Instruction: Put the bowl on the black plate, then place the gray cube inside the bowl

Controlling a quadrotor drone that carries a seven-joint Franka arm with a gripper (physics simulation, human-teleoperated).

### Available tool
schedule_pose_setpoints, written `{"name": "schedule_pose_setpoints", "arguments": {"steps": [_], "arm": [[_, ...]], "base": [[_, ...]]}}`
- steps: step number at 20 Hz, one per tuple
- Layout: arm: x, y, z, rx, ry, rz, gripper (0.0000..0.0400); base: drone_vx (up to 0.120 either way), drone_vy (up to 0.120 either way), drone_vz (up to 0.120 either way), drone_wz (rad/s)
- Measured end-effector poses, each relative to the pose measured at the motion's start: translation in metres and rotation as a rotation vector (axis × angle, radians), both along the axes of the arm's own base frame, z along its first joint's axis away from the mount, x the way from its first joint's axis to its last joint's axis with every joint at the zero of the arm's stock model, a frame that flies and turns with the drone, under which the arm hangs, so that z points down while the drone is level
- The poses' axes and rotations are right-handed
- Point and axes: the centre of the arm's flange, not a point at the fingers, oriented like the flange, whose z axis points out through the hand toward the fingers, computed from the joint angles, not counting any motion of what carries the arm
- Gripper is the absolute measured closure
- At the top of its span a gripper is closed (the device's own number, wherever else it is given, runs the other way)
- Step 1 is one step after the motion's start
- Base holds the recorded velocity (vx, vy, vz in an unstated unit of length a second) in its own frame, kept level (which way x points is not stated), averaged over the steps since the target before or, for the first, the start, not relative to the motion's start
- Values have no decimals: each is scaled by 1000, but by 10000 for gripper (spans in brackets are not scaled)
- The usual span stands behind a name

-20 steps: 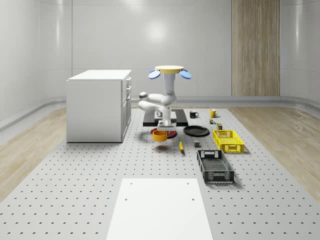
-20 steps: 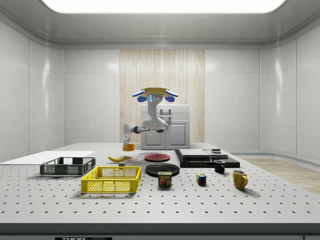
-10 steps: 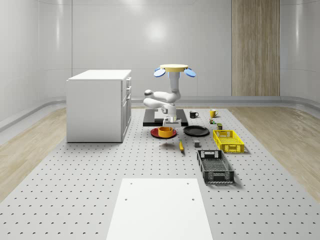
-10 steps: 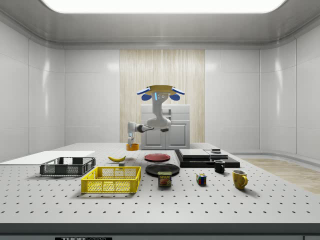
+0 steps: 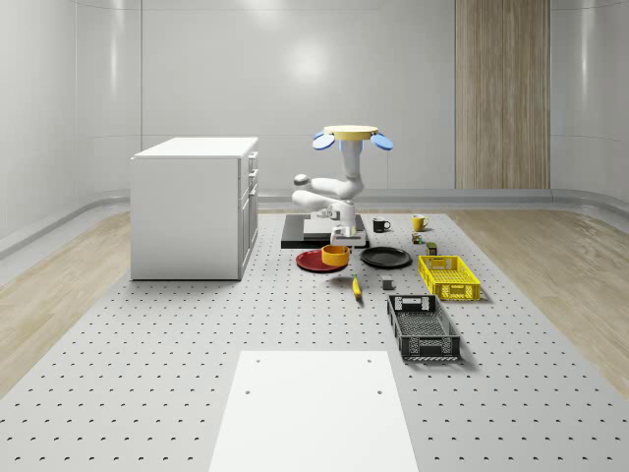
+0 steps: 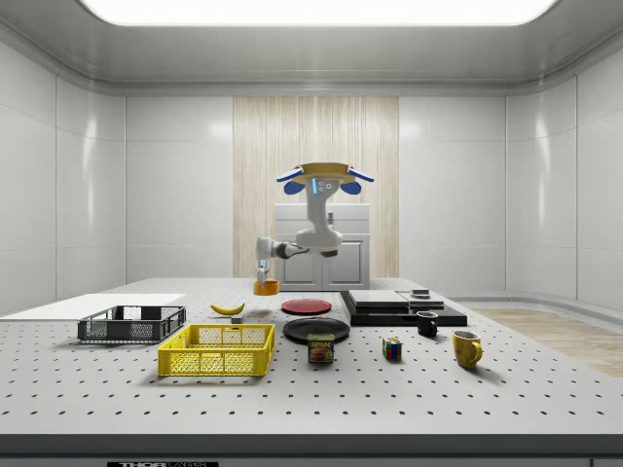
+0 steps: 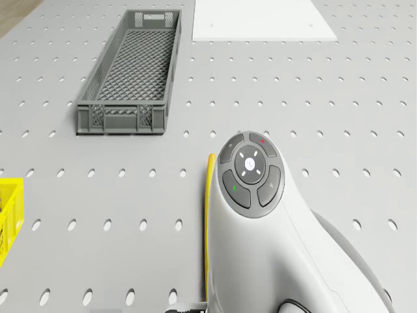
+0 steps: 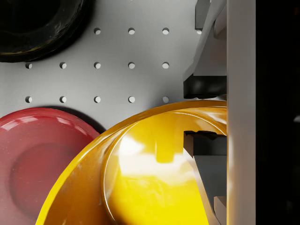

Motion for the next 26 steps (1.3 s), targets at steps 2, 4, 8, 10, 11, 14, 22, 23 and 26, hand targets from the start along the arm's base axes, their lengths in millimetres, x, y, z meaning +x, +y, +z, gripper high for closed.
{"name": "schedule_pose_setpoints", "arguments": {"steps": [2, 4, 8, 10, 11, 14, 22, 23, 26], "arm": [[0, 0, 0, 0, 0, 0, 300], [0, 0, 0, 0, 0, 0, 300], [0, 0, 0, 0, 0, 0, 300], [0, 0, 0, 0, 0, 0, 300], [0, 0, 0, 0, 0, 0, 300], [0, 0, 0, 0, 0, 0, 300], [0, 0, 0, 0, 0, 0, 300], [0, 0, 0, 0, 0, 0, 300], [0, 0, 0, 0, 0, 0, 300]], "base": [[-120, 120, 0, 0], [-120, 120, 0, 0], [-120, 120, 0, 0], [-120, 120, 0, 0], [-120, 120, 0, 0], [-120, 120, 0, 0], [-120, 120, 0, 0], [-120, 120, 0, 0], [-120, 120, 0, 0]]}}
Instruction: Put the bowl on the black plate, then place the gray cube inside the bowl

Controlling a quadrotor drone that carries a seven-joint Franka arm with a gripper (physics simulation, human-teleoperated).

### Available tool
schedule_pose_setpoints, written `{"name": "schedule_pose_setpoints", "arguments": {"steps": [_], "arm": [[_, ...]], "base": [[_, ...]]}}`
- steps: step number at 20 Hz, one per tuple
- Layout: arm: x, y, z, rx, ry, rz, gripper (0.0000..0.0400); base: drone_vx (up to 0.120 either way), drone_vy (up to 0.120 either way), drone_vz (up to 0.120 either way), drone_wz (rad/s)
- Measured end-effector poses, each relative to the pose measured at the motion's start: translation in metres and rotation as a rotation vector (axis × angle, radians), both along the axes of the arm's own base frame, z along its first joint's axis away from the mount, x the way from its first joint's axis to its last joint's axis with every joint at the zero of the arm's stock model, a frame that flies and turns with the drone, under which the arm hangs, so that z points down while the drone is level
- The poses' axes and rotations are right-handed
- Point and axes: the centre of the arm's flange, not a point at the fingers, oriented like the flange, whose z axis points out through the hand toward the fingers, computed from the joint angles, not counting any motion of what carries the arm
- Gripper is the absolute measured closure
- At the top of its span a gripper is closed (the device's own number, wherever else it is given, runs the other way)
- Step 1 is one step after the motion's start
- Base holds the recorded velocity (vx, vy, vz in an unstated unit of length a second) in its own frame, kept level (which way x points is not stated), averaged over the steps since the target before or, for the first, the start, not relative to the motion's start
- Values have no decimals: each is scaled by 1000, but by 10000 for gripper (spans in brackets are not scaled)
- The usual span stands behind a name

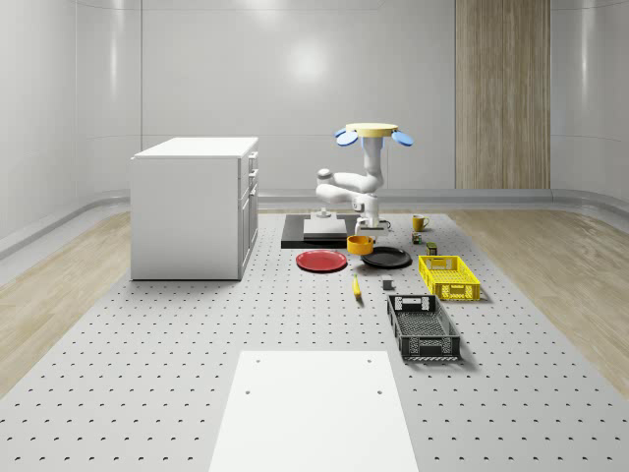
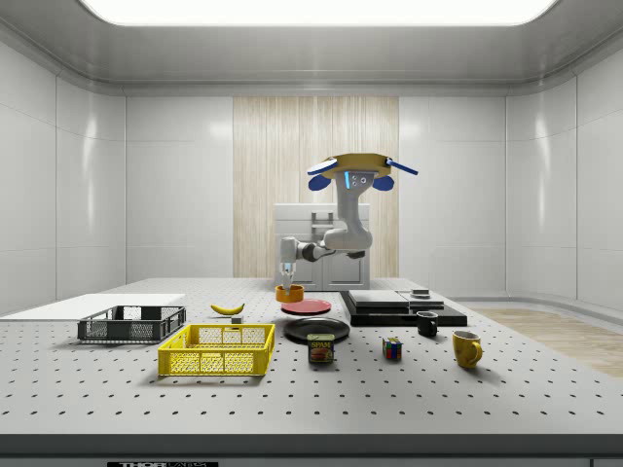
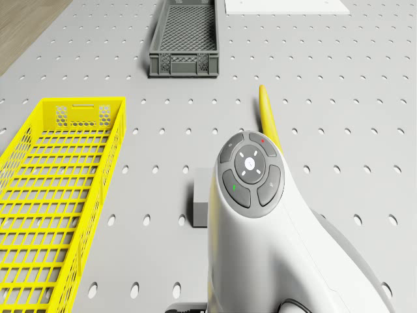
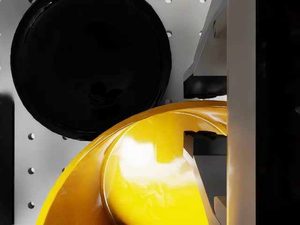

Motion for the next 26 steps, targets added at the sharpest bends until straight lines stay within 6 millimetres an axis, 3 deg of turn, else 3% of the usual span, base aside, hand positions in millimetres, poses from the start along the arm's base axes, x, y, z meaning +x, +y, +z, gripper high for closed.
{"name": "schedule_pose_setpoints", "arguments": {"steps": [16, 26], "arm": [[0, 0, 0, 0, 0, 0, 300], [0, 0, 0, 0, 0, 0, 300]], "base": [[-120, 120, 0, 0], [-4, 112, 0, 0]]}}
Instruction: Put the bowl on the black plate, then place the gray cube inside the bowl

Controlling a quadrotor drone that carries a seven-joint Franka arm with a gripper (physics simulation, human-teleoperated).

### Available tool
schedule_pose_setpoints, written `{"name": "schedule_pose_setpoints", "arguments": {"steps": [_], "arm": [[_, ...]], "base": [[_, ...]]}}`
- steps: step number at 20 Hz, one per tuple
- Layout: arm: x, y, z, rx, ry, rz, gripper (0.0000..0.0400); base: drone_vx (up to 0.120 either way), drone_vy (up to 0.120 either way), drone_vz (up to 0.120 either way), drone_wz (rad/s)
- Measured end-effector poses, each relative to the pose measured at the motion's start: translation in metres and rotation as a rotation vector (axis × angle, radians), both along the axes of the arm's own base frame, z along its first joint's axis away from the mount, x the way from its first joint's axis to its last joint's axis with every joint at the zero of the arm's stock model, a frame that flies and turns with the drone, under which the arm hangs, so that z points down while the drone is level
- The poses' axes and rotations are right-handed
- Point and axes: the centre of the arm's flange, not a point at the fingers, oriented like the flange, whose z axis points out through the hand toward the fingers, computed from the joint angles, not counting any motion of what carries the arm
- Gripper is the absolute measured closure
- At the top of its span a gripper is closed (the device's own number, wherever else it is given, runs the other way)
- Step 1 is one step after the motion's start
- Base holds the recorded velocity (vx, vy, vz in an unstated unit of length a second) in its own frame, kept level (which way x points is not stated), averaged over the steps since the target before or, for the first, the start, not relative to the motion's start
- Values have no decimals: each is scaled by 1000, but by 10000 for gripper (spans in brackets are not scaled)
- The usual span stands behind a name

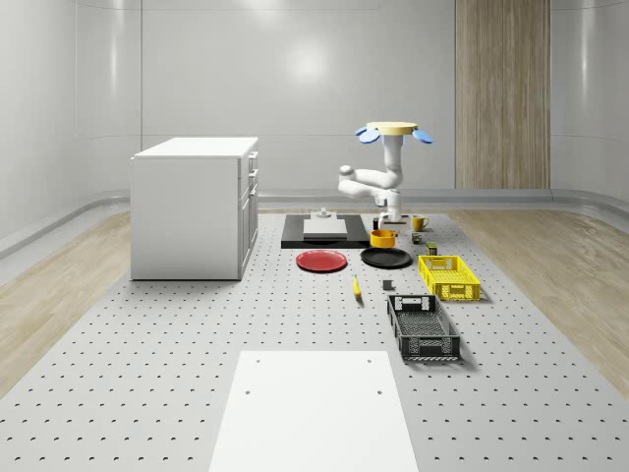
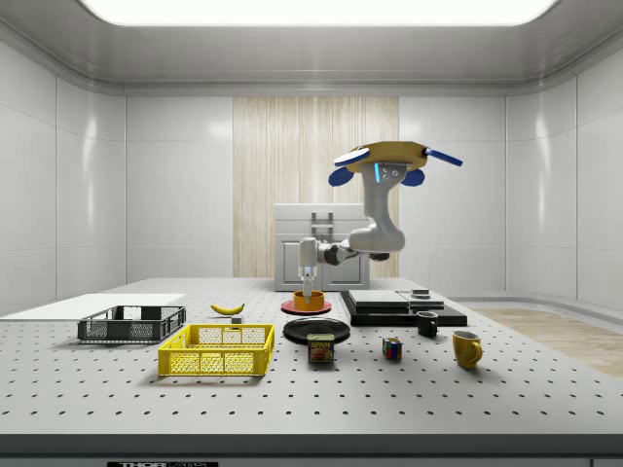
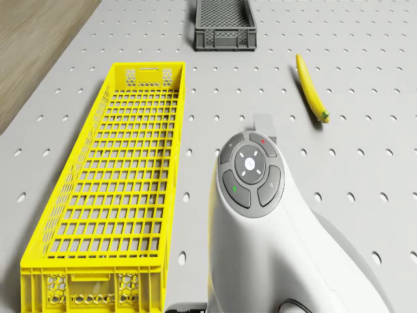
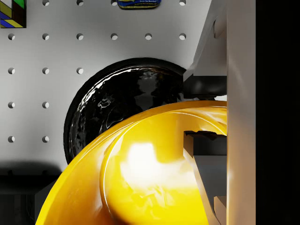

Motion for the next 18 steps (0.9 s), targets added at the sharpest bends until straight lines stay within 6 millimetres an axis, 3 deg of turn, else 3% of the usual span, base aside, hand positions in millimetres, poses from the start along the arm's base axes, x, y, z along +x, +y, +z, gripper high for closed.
{"name": "schedule_pose_setpoints", "arguments": {"steps": [9, 18], "arm": [[0, 0, 29, 0, 0, 0, 300], [-21, 0, 51, 0, 0, 0, 300]], "base": [[0, 0, 0, 0], [0, 0, 0, 0]]}}
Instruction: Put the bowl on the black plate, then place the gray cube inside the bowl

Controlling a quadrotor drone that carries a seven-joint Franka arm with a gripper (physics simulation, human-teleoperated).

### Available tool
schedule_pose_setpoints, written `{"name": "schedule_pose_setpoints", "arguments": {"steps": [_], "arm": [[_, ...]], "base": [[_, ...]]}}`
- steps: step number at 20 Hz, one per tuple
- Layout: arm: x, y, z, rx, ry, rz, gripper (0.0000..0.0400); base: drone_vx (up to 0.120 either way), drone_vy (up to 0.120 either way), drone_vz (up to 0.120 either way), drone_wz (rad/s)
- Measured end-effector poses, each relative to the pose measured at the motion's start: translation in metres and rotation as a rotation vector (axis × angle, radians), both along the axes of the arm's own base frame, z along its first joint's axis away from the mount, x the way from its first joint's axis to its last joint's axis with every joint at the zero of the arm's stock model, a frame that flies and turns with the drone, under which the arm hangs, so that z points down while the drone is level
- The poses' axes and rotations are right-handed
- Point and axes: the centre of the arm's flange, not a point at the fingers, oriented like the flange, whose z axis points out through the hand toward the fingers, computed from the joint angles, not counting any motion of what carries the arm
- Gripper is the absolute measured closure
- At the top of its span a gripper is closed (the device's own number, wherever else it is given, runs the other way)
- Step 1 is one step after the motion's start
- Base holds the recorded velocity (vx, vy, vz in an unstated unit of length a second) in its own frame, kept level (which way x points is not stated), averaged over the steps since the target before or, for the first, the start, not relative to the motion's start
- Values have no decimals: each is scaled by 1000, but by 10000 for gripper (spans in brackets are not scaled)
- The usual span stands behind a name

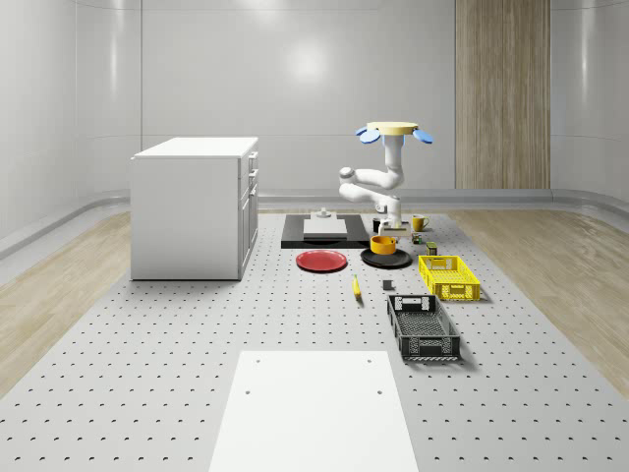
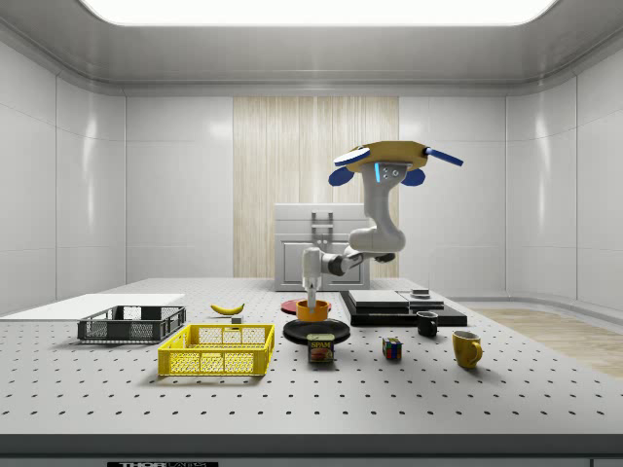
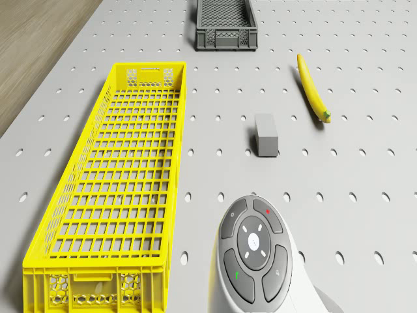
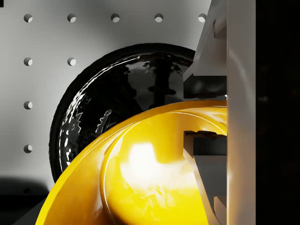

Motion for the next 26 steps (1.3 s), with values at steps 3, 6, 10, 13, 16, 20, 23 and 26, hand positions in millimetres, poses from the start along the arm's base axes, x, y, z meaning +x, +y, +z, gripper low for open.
{"name": "schedule_pose_setpoints", "arguments": {"steps": [3, 6, 10, 13, 16, 20, 23, 26], "arm": [[-3, 0, 10, 0, 0, 0, 300], [-5, -5, 17, 0, 0, 0, 300], [-6, -16, 23, 0, 0, 0, 300], [-6, -22, 29, 0, 0, 0, 300], [-7, -25, 36, 0, 0, 0, 300], [-7, -27, 38, 0, 0, 0, 120], [-7, -27, 30, 0, 0, 0, 57], [-7, -27, 18, 0, 0, 0, 27]], "base": [[0, 0, 0, 0], [0, 0, 0, 0], [0, 0, 0, 0], [0, 0, 0, 0], [0, 0, 0, 0], [0, 0, 0, 0], [0, 0, 0, 0], [0, 0, 0, 0]]}}
